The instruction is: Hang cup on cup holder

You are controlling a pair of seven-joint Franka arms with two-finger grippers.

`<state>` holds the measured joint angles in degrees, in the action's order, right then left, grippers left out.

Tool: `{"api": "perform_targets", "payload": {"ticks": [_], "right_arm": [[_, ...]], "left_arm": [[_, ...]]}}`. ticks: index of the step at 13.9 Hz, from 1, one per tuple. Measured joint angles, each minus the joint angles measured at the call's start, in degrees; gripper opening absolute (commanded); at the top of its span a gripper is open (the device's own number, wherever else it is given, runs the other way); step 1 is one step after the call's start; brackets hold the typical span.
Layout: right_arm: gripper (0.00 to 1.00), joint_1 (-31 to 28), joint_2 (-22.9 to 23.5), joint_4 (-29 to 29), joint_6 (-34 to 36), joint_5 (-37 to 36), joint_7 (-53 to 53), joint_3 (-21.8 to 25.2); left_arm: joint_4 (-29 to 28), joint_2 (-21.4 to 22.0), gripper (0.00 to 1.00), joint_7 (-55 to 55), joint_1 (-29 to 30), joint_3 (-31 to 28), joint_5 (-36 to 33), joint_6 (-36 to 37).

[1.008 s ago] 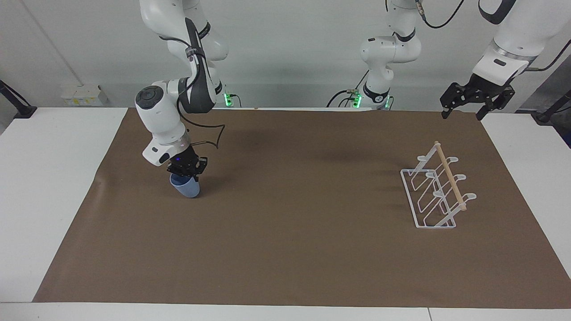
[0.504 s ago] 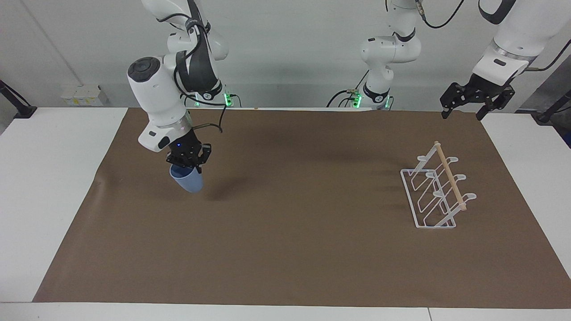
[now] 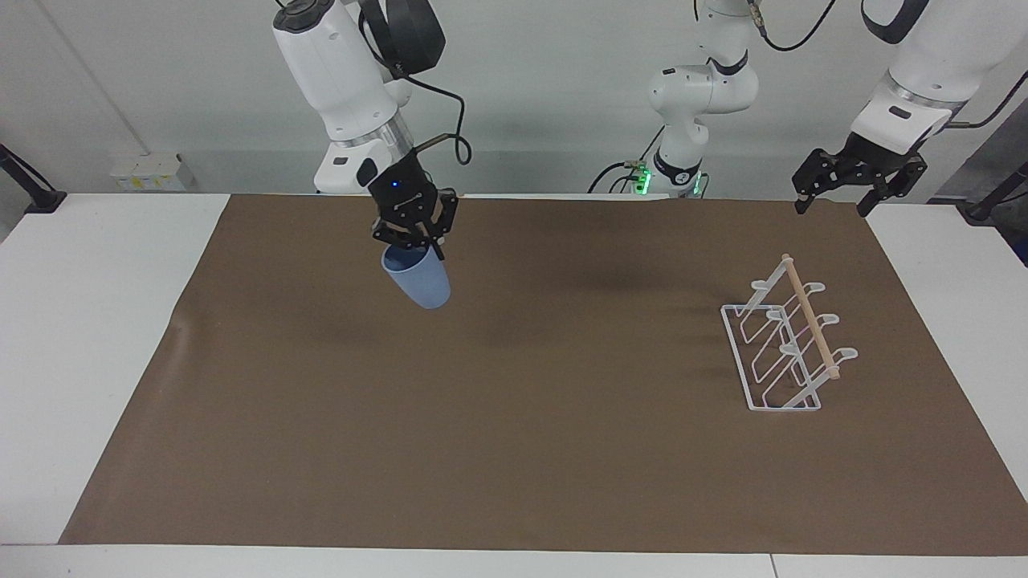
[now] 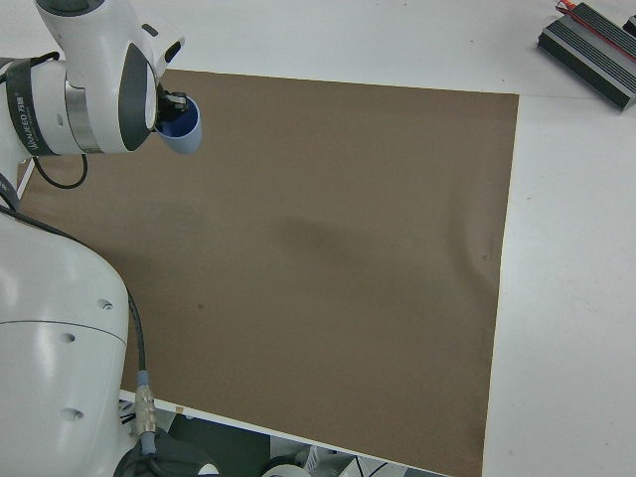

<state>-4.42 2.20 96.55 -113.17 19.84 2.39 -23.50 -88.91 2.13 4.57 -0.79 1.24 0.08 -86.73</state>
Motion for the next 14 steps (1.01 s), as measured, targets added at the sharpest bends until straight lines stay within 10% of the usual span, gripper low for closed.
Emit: {"api": "perform_targets", "payload": {"ticks": [14], "right_arm": [[0.00, 22.19, 2.24, 0.94, -28.52, 20.84, -29.57, -0.59]], "left_arm": [[-0.03, 0.09, 1.00, 0.04, -0.36, 1.07, 0.29, 3.49]]}}
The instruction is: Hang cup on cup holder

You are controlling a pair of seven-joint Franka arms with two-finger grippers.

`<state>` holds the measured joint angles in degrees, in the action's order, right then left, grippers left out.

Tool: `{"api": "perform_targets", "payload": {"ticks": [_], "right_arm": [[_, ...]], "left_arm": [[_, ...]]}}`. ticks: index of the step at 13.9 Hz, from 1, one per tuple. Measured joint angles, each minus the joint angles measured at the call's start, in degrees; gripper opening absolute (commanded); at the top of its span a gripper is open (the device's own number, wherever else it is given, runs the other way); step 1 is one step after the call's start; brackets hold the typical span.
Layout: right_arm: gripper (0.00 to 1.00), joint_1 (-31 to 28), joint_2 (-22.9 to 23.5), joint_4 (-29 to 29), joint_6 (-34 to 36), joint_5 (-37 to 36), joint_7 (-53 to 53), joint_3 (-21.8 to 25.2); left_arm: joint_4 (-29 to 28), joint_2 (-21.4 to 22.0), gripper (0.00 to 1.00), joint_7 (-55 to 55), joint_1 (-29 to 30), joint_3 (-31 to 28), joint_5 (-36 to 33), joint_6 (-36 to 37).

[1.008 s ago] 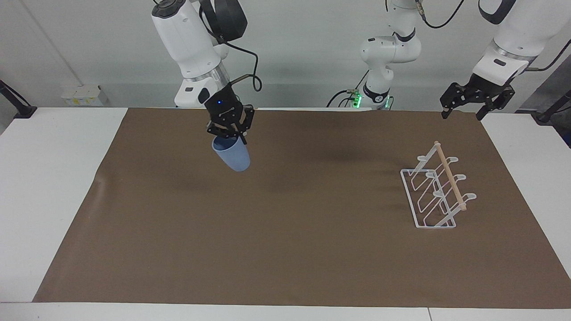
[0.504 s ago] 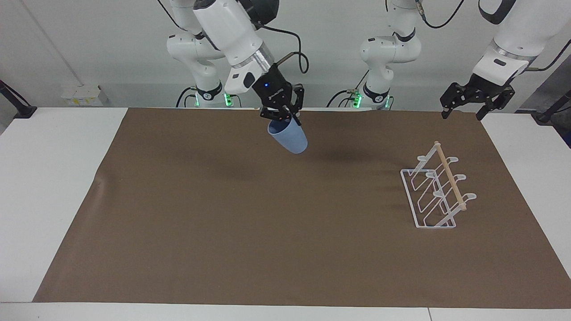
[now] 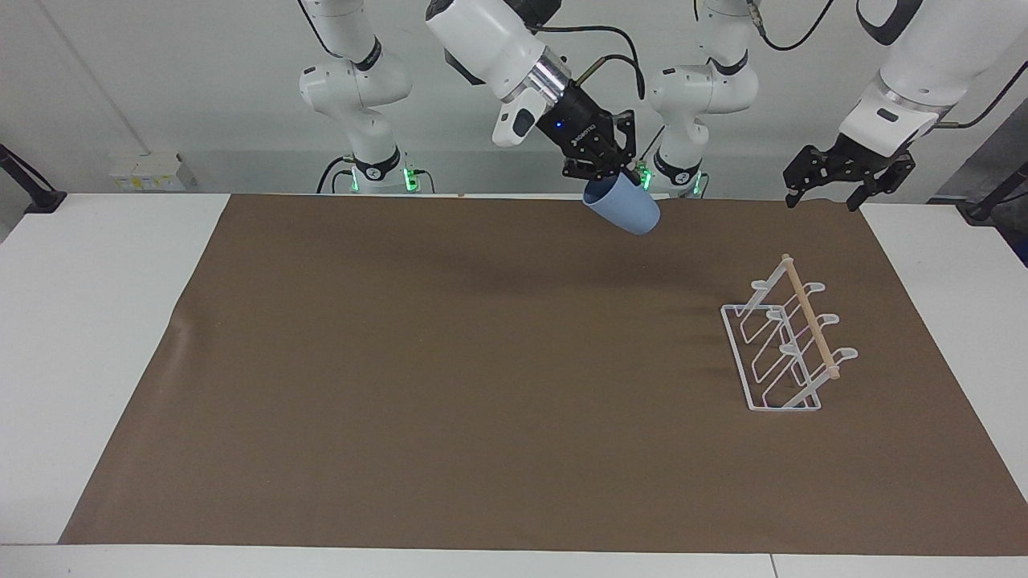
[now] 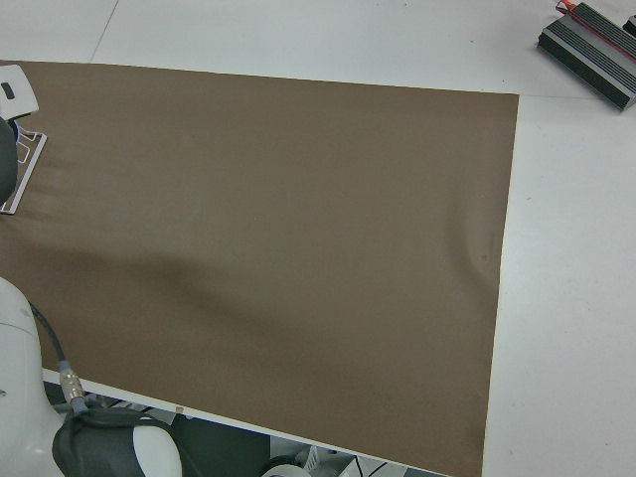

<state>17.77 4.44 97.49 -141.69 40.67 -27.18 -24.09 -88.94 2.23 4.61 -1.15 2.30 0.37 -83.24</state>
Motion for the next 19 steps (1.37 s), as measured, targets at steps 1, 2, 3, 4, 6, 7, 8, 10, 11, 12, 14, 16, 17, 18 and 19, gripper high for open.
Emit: {"api": "perform_targets", "payload": {"ticks": [1, 2, 3, 4, 6, 7, 8, 10, 11, 12, 14, 16, 17, 18, 19], "right_arm": [[0.00, 1.20, 0.14, 0.01, -1.67, 0.76, -1.60, 0.00], [0.00, 2.56, 0.41, 0.02, -3.55, 0.94, -3.62, -0.01], [0.00, 4.11, 0.90, 0.05, -5.76, 0.95, -5.87, -0.02], [0.00, 5.74, 1.64, 0.08, -8.30, 0.96, -7.83, -0.03], [0.00, 8.29, 3.40, 0.08, -12.74, 2.00, -9.94, -0.04], [0.00, 8.93, 4.10, 0.07, -14.05, 3.25, -9.96, -0.03], [0.00, 9.08, 4.54, 0.06, -14.63, 3.91, -9.96, -0.02], [0.00, 9.03, 4.77, -0.08, -14.73, 5.16, -9.96, 0.14], [0.00, 9.02, 4.77, -0.19, -14.73, 6.06, -9.97, 0.18], [0.00, 9.03, 4.76, -0.26, -14.73, 7.48, -9.98, 0.18], [0.00, 9.02, 4.78, -0.38, -14.73, 10.58, -9.98, 0.19], [0.00, 9.01, 4.96, -1.39, -15.82, 12.58, -9.98, 0.22], [0.00, 9.04, 5.14, -1.91, -16.53, 13.34, -10.26, 0.22], [0.00, 9.20, 5.36, -2.34, -17.19, 14.25, -10.58, 0.17], [0.00, 9.41, 5.60, -2.87, -17.48, 14.69, -10.79, 0.17]], "left_arm": [[0.00, 0.02, 1.00, -0.48, -0.11, 0.41, 1.30, 0.00], [0.00, 0.04, 1.00, -2.24, -0.13, 0.58, 3.71, 0.00], [0.00, 0.04, 1.00, -5.55, -0.10, 0.57, 6.08, 0.07], [0.00, 0.05, 1.00, -10.42, -0.07, 0.52, 8.05, 0.37], [0.00, 0.09, 1.00, -22.14, -0.06, 0.56, 11.88, 1.31], [0.00, 0.12, 1.00, -27.00, -0.10, 0.68, 13.00, 1.68], [0.00, 0.16, 1.00, -31.12, -0.12, 0.88, 13.60, 1.93], [-0.09, 0.32, 1.00, -39.47, -0.15, 1.24, 14.97, 2.19], [-0.46, 0.50, 1.00, -43.38, -0.17, 1.31, 15.73, 2.20], [-1.10, 0.78, 1.00, -47.23, -0.17, 1.30, 16.61, 2.20], [-2.92, 1.58, 1.00, -54.82, -0.17, 1.30, 18.13, 2.03], [-4.81, 2.47, 1.00, -60.54, -0.17, 1.29, 19.60, 1.83], [-5.30, 2.81, 1.00, -63.54, -0.16, 1.26, 20.34, 1.10], [-5.50, 3.04, 1.00, -66.68, -0.16, 1.22, 20.84, 0.68], [-5.65, 3.19, 1.00, -69.57, -0.18, 1.26, 21.13, 0.66]]}}
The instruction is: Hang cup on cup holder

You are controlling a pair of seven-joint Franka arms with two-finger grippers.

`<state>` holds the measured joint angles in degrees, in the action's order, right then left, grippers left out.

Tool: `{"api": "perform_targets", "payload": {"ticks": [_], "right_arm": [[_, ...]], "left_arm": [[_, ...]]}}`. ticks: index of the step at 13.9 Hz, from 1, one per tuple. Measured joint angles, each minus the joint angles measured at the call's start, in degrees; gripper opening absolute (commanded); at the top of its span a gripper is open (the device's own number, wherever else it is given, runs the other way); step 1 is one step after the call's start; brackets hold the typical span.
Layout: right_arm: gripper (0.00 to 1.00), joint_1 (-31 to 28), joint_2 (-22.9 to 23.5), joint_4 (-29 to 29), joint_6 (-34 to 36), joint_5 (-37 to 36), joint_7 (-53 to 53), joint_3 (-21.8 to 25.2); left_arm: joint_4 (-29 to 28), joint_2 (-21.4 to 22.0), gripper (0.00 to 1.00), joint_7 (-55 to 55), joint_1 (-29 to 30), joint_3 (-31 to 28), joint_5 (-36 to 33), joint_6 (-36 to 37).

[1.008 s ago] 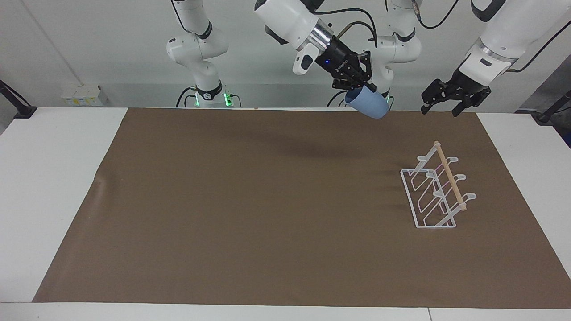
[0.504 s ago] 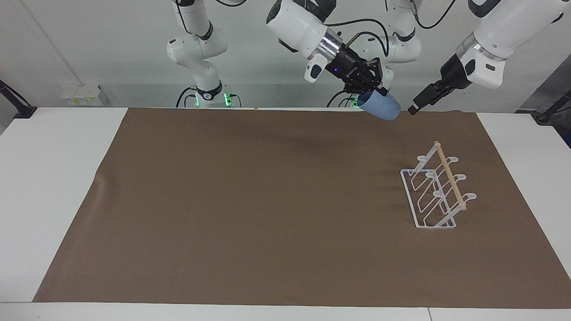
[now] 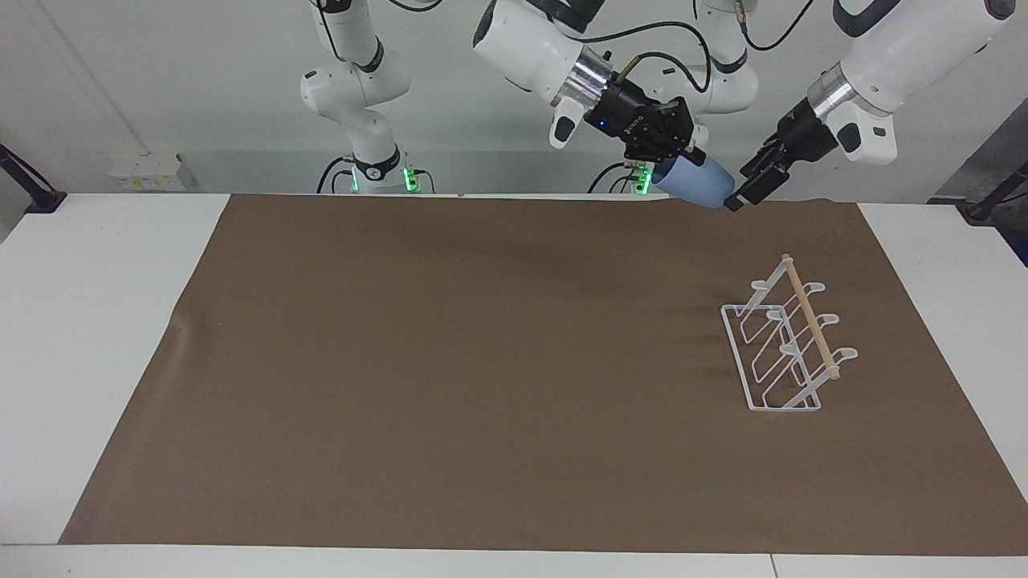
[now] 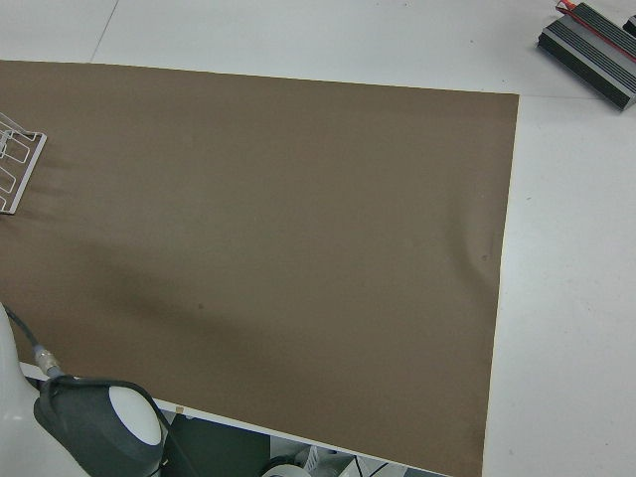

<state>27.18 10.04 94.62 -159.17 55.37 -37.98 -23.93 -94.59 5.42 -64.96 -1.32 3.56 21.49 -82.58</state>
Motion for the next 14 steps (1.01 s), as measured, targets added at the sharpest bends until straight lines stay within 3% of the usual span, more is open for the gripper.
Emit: {"api": "perform_targets", "payload": {"ticks": [13, 14], "right_arm": [[0.00, 0.33, 0.91, -1.42, -0.78, 1.84, -1.30, -0.03], [0.00, 0.33, 0.93, -1.42, -0.78, 1.84, -1.30, -0.03]], "left_arm": [[-0.96, 0.59, 1.00, -15.62, -1.30, 0.45, 6.79, -1.27], [-0.98, 0.59, 0.76, -15.72, -1.30, 0.45, 6.82, -1.51]]}}
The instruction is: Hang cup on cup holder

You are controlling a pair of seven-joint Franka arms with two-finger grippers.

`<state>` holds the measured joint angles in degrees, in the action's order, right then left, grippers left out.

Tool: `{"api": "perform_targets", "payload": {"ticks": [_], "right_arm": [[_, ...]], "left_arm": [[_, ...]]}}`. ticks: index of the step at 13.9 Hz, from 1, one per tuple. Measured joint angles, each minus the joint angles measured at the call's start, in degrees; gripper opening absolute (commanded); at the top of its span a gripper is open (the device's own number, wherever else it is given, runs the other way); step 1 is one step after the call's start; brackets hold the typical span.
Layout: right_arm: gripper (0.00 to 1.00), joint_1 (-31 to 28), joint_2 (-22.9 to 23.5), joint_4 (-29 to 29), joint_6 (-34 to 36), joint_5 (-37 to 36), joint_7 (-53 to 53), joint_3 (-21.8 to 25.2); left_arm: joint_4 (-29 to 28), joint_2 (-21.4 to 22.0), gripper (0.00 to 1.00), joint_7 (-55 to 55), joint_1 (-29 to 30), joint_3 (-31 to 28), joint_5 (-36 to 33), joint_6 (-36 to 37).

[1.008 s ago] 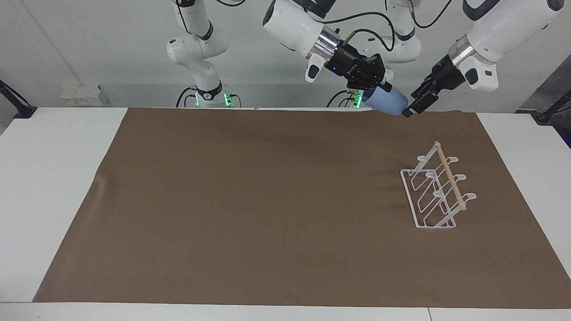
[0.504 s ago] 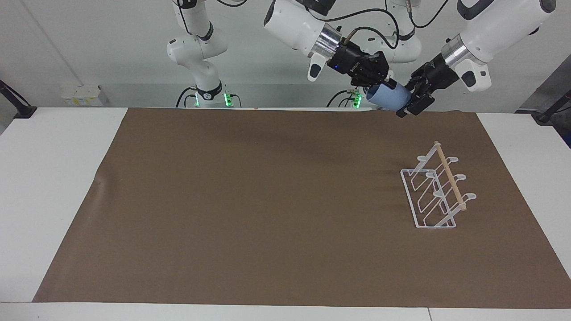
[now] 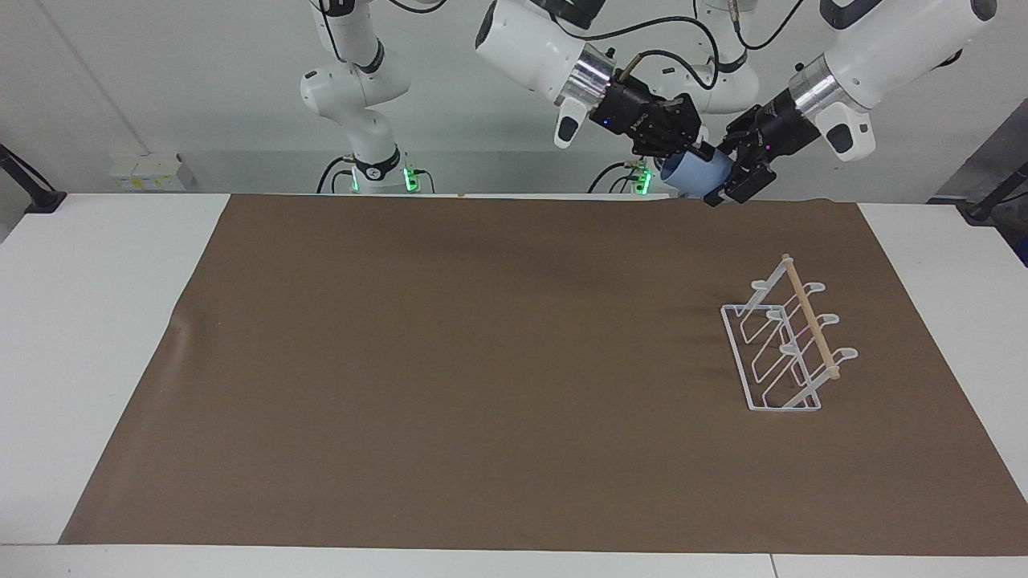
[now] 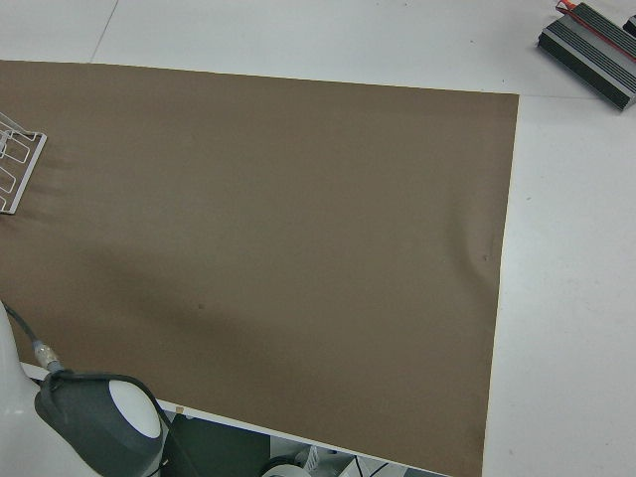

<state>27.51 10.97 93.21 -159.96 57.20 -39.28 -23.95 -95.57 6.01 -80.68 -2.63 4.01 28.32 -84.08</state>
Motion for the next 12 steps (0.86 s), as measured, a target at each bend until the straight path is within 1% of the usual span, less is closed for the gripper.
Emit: {"api": "perform_targets", "payload": {"ticks": [2, 3, 4, 7, 8, 10, 11, 12], "right_arm": [[0.00, 0.00, 0.02, 0.00, 0.00, 0.01, 0.00, 0.00], [0.00, 0.08, 0.03, 0.00, 0.02, 0.06, -0.06, -0.06], [0.00, 0.10, 0.03, -0.01, -0.02, 0.09, -0.41, -0.06], [0.00, 0.16, 0.03, 0.00, -0.02, 0.09, -0.82, -0.08], [0.14, 0.22, 0.03, 0.00, -0.02, 0.09, -0.86, -0.09], [0.53, 0.31, 0.05, 0.01, -0.04, 0.09, -0.91, -0.06], [0.74, 0.30, 0.12, 0.01, -0.05, 0.09, -0.92, 0.09], [0.82, 0.25, 0.22, 0.01, -0.07, 0.09, -0.92, 0.29]], "left_arm": [[-0.03, 0.00, 0.29, -0.02, 0.00, 0.00, 0.00, -0.15], [-0.03, 0.00, 0.11, -0.02, 0.01, -0.01, -0.02, -0.66], [-0.04, 0.01, 0.00, 0.08, 0.02, -0.08, -0.03, -0.68], [-0.05, 0.00, 0.00, 1.48, 0.03, -0.12, -0.06, -0.66], [-0.06, 0.00, 0.00, 2.24, 0.03, -0.16, -0.06, -0.62], [-0.09, 0.01, 0.00, 3.75, 0.02, -0.16, -0.10, 0.00], [-0.11, 0.01, 0.00, 4.39, 0.01, -0.08, -0.12, 0.63], [-0.15, 0.01, 0.00, 4.57, 0.01, -0.07, -0.17, 0.91]]}}
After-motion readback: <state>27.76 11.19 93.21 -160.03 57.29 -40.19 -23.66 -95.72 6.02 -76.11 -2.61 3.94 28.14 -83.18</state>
